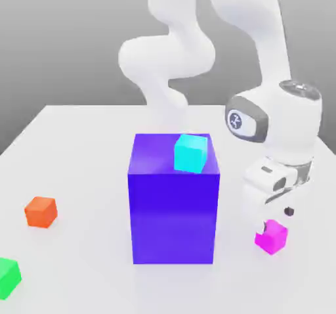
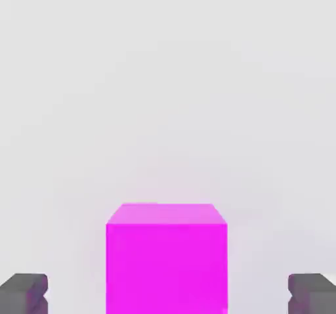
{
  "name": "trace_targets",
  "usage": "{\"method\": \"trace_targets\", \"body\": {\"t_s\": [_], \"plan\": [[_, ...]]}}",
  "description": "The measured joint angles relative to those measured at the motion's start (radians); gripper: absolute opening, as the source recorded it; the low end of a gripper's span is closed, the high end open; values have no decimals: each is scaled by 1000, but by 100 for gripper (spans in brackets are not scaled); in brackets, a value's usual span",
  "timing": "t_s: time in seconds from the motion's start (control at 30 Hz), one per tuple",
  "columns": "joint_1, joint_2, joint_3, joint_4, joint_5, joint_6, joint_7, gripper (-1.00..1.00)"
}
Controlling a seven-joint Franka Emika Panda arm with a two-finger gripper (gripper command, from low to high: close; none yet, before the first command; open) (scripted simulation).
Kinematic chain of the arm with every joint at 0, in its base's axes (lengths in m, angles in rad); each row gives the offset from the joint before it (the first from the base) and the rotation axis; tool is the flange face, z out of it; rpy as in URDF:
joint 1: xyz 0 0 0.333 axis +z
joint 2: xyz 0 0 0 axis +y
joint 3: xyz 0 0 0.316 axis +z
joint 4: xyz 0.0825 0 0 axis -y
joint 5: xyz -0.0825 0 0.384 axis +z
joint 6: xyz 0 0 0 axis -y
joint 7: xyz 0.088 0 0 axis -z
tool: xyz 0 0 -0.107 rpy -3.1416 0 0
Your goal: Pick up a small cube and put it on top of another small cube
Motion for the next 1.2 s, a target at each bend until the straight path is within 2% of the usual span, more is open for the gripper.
{"method": "trace_targets", "body": {"t_s": [0.03,0.27,0.47,0.53,0.77,1.2], "plan": [[26,33,-29,7,-15,27,12,-100],[32,40,-36,8,-22,33,18,-100],[-37,-152,66,-33,123,-117,-92,-100],[-64,-156,56,7,153,-173,-123,-100],[-254,-60,-100,238,225,-351,-200,-100],[-602,-25,-399,390,339,-443,-252,-100]]}}
